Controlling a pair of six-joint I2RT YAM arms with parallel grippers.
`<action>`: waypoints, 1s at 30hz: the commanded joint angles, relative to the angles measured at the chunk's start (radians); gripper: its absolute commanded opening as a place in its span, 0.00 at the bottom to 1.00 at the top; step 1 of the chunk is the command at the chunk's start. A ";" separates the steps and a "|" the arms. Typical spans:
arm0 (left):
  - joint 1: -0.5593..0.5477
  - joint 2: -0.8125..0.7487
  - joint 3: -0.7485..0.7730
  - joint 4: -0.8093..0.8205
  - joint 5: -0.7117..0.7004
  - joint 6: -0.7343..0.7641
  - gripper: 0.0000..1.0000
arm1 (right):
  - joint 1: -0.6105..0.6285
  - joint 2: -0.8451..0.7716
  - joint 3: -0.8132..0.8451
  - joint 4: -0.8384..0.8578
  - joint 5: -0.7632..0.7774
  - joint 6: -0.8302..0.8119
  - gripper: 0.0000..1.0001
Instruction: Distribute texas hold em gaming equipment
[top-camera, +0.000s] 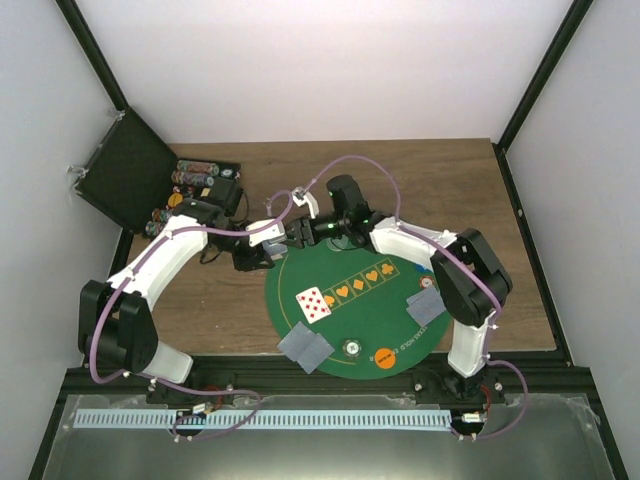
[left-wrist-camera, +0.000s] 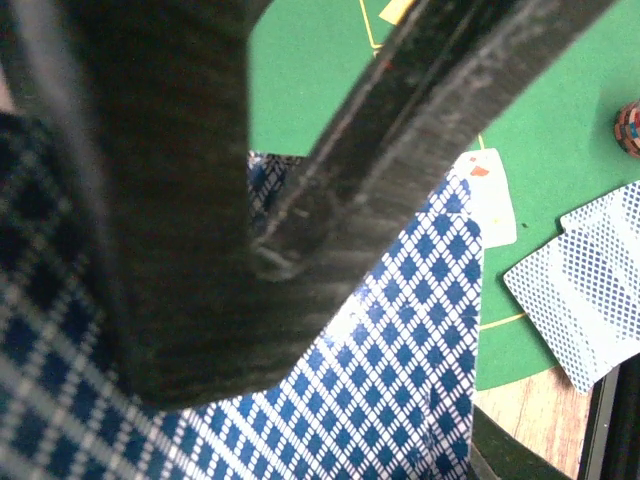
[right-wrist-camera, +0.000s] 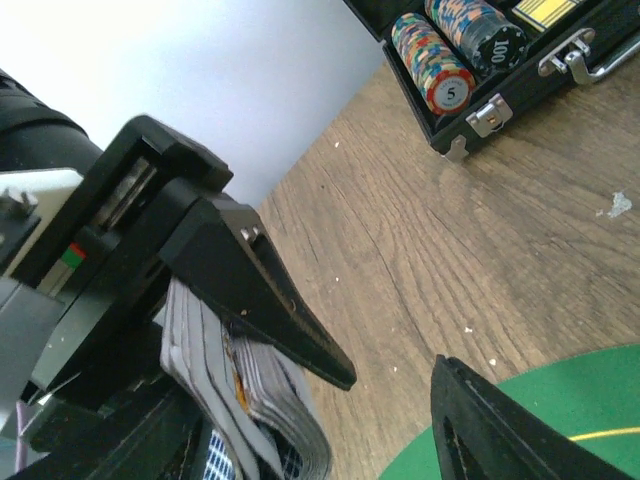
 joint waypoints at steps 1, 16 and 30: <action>-0.005 -0.013 0.015 0.018 0.016 0.008 0.39 | -0.005 -0.064 0.000 -0.082 0.097 -0.038 0.56; -0.005 -0.006 0.015 0.030 0.008 0.004 0.38 | -0.005 -0.096 -0.002 -0.117 0.033 -0.094 0.51; -0.005 -0.017 0.022 0.027 0.055 -0.006 0.38 | 0.010 -0.017 0.052 -0.137 0.109 -0.079 0.59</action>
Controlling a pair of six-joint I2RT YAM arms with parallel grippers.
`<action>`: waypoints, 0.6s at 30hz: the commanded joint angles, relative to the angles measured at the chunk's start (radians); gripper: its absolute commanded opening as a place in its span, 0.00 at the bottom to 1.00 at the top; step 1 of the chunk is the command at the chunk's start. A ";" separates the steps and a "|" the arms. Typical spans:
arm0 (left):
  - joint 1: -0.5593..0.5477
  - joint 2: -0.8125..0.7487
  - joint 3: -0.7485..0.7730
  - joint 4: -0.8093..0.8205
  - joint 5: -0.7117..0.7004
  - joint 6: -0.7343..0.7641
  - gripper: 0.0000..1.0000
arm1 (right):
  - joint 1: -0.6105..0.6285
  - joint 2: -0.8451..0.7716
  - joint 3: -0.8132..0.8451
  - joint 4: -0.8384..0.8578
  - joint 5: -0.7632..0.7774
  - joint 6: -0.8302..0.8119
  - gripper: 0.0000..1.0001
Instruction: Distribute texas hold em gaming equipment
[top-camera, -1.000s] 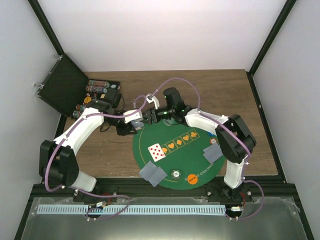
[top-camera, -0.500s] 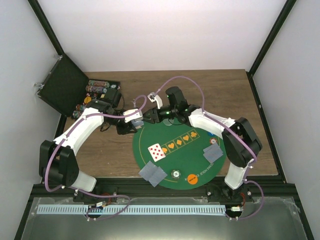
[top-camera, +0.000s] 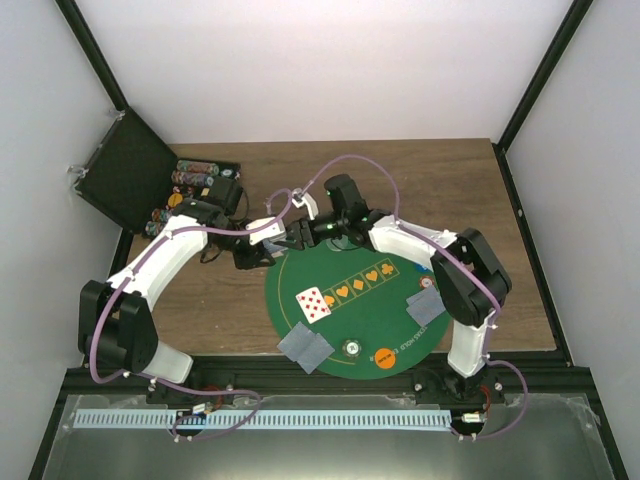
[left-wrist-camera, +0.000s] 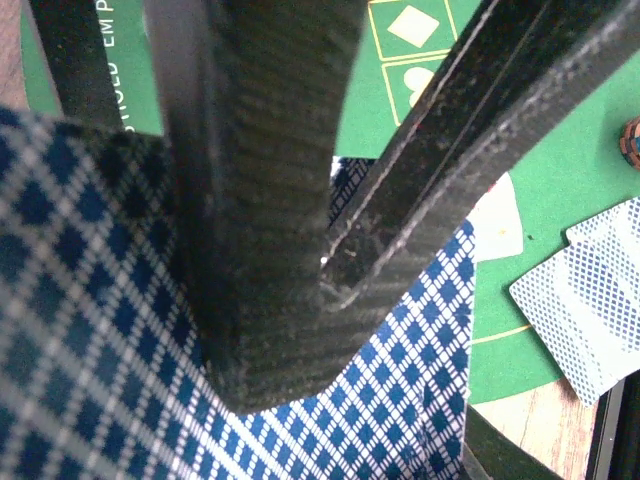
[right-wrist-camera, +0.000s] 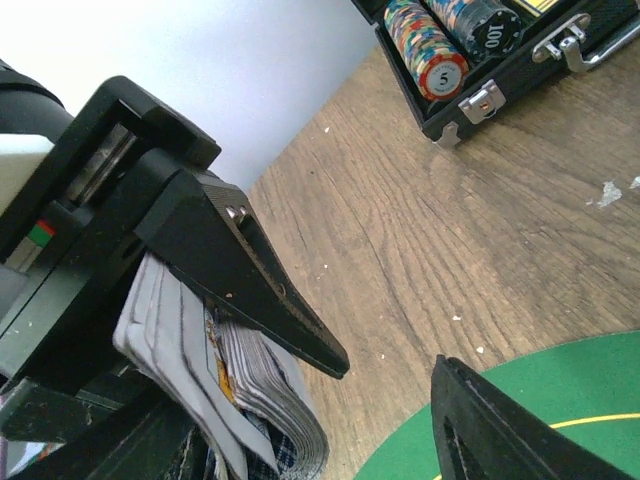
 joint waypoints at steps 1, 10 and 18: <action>-0.005 -0.017 0.019 0.006 0.045 0.014 0.38 | -0.002 -0.028 0.021 -0.067 0.124 -0.009 0.55; -0.004 -0.007 0.010 0.026 0.021 0.009 0.37 | -0.023 -0.081 -0.039 -0.097 0.128 -0.019 0.35; -0.005 -0.011 0.002 0.021 0.010 0.015 0.37 | -0.022 -0.089 -0.014 -0.150 0.162 -0.063 0.33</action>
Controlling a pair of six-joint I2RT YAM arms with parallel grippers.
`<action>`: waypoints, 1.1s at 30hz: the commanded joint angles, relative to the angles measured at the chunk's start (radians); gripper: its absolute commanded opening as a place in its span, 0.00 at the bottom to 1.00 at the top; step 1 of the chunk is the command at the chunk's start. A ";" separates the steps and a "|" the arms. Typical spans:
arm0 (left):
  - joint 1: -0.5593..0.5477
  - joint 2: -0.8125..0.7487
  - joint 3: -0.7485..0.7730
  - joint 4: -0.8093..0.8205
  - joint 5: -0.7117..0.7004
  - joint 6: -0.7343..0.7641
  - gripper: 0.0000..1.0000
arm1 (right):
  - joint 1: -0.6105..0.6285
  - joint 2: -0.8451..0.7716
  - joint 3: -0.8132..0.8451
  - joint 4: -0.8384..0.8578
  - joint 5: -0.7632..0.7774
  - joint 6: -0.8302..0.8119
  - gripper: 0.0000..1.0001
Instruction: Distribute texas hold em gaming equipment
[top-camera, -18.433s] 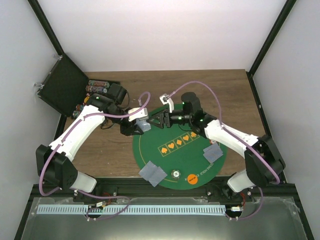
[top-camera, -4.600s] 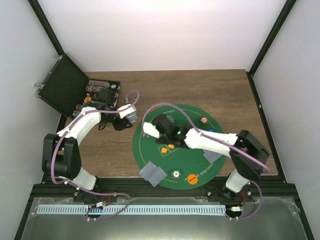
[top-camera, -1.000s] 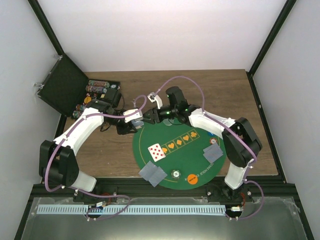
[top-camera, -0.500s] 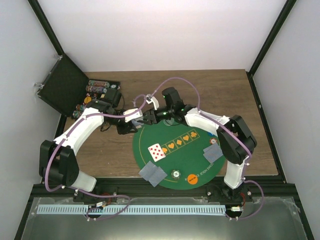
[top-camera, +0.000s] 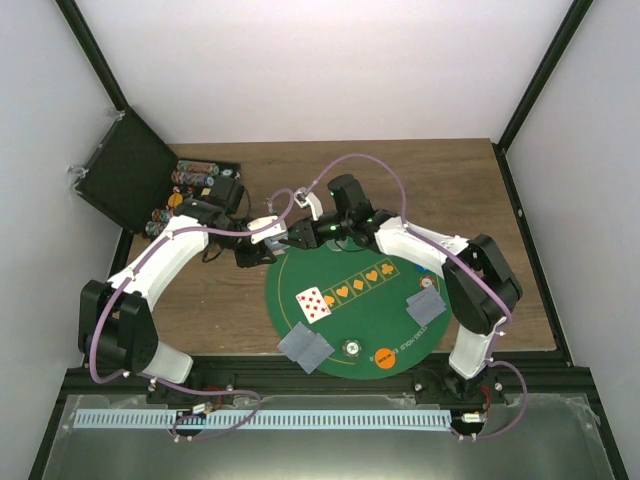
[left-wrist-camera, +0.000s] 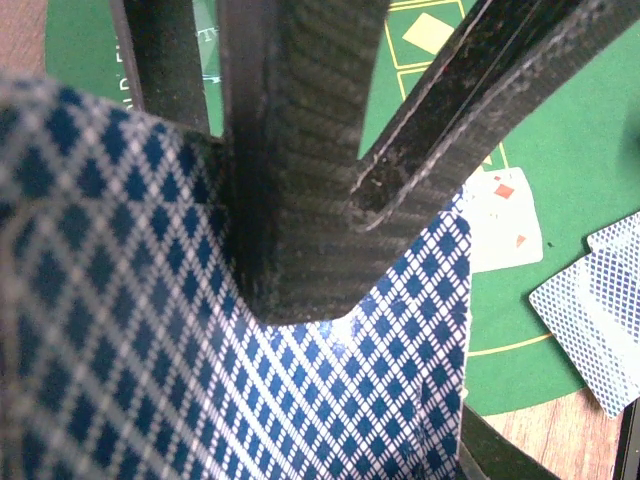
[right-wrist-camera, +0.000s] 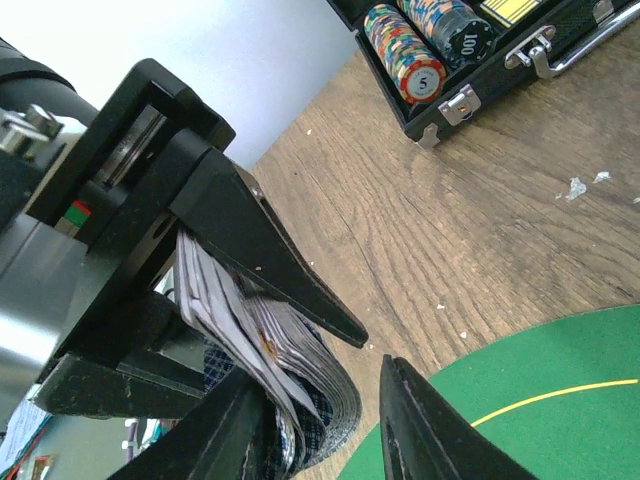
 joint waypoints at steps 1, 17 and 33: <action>-0.001 -0.013 0.001 -0.015 0.028 0.021 0.37 | -0.025 -0.016 0.016 -0.096 0.088 -0.046 0.33; 0.000 -0.015 0.008 -0.026 0.071 0.014 0.37 | 0.016 0.088 0.079 0.053 -0.045 0.033 0.64; 0.001 -0.020 0.002 -0.023 0.059 0.022 0.37 | -0.020 -0.015 -0.020 -0.097 0.172 -0.019 0.38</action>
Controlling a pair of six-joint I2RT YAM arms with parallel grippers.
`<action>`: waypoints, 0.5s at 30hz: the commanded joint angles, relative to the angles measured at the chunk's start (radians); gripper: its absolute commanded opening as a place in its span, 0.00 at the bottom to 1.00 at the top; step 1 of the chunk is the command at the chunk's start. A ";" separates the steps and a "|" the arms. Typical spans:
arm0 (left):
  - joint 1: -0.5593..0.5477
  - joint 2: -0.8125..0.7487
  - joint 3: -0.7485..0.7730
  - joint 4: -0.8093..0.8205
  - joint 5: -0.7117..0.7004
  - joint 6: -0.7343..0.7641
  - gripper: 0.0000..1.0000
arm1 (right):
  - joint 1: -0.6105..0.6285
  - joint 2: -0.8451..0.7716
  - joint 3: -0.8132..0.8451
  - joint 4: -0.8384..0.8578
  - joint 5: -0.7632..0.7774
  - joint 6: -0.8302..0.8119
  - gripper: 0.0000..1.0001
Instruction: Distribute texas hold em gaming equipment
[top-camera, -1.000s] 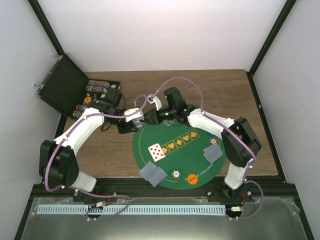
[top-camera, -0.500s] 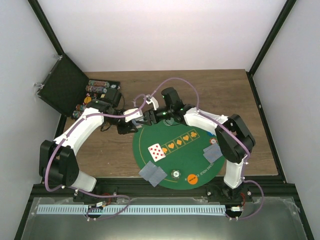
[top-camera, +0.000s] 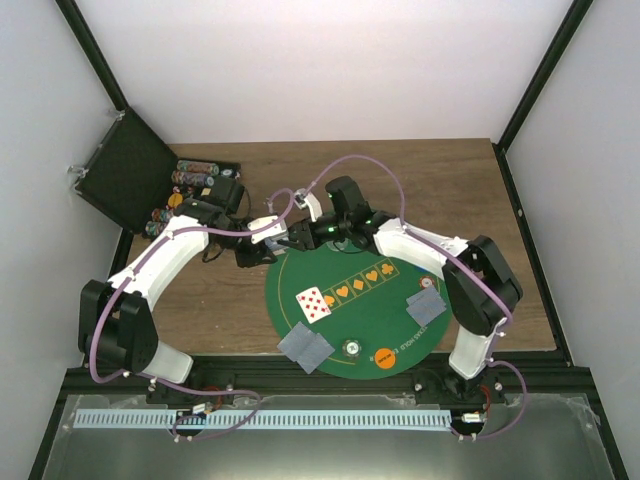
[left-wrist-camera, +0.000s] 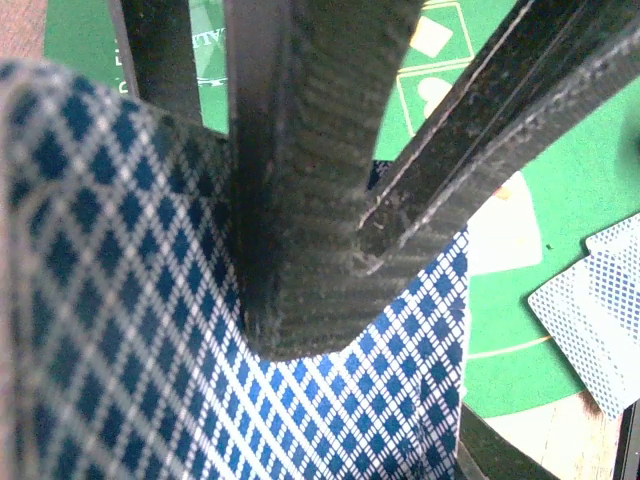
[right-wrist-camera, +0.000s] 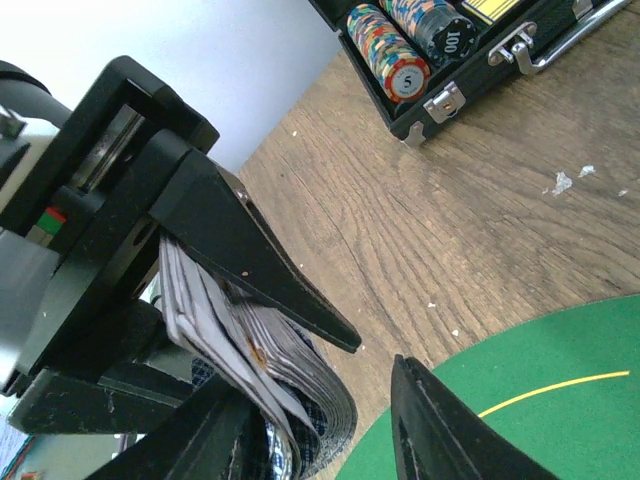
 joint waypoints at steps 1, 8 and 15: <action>0.002 -0.020 0.002 -0.024 0.054 0.023 0.37 | -0.036 -0.013 -0.014 -0.096 0.126 -0.032 0.37; 0.002 -0.024 -0.006 -0.025 0.043 0.031 0.37 | -0.055 -0.033 -0.016 -0.148 0.176 -0.059 0.30; 0.001 -0.020 -0.010 -0.021 0.041 0.030 0.37 | -0.057 -0.044 0.000 -0.174 0.140 -0.091 0.31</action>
